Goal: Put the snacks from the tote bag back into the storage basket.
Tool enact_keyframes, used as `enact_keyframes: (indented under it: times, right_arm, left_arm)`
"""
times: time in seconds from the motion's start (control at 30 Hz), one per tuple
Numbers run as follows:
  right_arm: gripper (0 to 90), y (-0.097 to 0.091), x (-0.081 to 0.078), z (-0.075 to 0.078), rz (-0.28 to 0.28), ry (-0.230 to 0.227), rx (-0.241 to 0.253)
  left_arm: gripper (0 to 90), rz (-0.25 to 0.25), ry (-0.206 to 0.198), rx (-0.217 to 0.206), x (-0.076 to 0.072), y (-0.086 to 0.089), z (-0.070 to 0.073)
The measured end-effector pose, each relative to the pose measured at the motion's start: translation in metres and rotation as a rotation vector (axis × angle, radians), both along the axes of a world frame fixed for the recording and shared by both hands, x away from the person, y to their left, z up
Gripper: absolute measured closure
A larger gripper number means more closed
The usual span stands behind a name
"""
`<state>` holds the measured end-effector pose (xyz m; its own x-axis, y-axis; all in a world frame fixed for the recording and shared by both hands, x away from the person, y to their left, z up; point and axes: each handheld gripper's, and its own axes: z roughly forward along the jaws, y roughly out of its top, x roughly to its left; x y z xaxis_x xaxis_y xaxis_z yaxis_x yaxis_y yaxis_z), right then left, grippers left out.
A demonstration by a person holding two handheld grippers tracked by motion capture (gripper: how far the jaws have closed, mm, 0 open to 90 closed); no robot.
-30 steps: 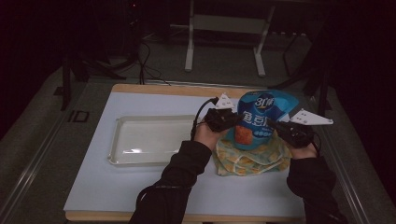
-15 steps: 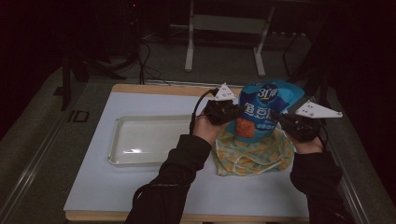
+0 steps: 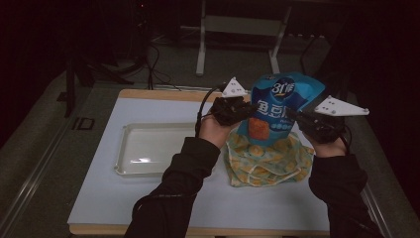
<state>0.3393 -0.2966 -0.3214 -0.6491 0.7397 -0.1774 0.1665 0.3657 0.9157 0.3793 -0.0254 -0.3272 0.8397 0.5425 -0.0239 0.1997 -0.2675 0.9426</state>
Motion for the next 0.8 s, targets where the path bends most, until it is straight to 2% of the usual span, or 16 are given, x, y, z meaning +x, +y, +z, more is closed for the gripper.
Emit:
enact_keyframes:
  times: [0.13,0.33,0.47,0.6,0.8]
  right_arm:
    - [89.4,0.010,0.000,0.007,0.014,-0.010,-0.003]
    - [89.4,0.022,0.000,0.010,0.023,-0.008,-0.007]
    - [89.5,0.032,0.002,0.011,0.027,0.008,0.006]
    - [89.5,0.046,0.002,0.012,0.029,-0.003,-0.003]
    - [89.5,0.069,0.002,0.009,0.020,-0.007,0.015]
  left_arm:
    - [88.3,0.009,-0.002,0.000,-0.003,0.009,0.006]
    - [88.3,0.034,-0.001,0.000,-0.006,0.024,0.008]
    - [88.4,0.045,0.003,-0.009,-0.007,0.034,0.009]
    - [88.3,0.066,0.002,-0.012,-0.011,0.046,0.009]
    - [88.3,0.092,0.008,-0.016,-0.013,0.066,0.007]
